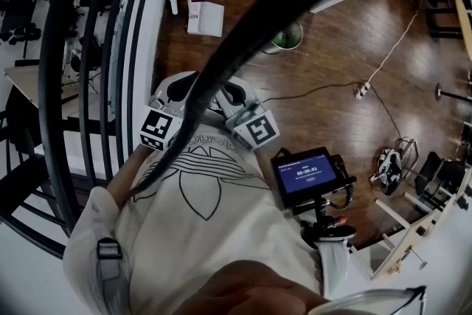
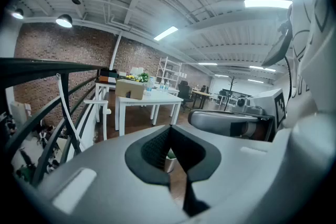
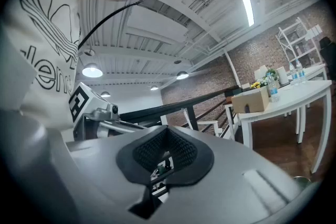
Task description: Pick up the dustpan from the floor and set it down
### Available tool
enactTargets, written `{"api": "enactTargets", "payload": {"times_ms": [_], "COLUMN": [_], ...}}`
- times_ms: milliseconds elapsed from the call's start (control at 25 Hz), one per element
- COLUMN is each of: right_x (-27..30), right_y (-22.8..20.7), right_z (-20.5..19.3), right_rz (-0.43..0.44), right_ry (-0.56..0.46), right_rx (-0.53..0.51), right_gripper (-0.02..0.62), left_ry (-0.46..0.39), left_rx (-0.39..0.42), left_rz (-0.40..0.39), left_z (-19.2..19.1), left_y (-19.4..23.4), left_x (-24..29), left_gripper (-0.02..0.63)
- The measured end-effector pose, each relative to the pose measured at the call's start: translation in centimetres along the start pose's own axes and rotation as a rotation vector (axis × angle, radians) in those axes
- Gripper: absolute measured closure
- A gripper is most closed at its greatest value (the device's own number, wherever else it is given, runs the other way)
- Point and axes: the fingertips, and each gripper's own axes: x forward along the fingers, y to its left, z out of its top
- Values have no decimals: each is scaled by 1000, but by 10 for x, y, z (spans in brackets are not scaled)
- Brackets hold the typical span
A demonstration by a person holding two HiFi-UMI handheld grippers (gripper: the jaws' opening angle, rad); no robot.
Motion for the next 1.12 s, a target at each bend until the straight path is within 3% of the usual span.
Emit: {"api": "enactTargets", "payload": {"times_ms": [160, 360, 480, 640, 760, 920, 1000, 1080, 1120], "right_x": [4, 43, 87, 140, 171, 171, 156, 140, 136], "right_y": [-22, -44, -58, -98, -112, -127, -138, -151, -156], "right_z": [7, 1, 13, 21, 33, 31, 25, 19, 16], "right_rz": [-31, -30, 2, -46, -80, -114, -143, -173, -182], "right_ry": [-19, 45, 72, 138, 140, 138, 134, 140, 141], "right_rx": [-13, 9, -5, 10, 6, 14, 20, 28, 37], "right_gripper": [593, 594, 592, 592, 592, 592, 592, 592, 593], "left_ry": [-20, -8, -39, -59, -45, -1, 28, 52, 67], "left_rx": [-50, -82, -74, -143, -88, -54, -32, 46, 86], "left_rz": [43, 13, 6, -14, -44, -77, -47, 23, 55], "left_z": [1, 16, 41, 66, 72, 53, 33, 9, -2], "left_y": [21, 56, 93, 155, 192, 203, 204, 221, 237], "left_x": [10, 34, 51, 78, 94, 118, 135, 158, 174], "left_gripper": [586, 586, 586, 586, 586, 586, 586, 584, 445]}}
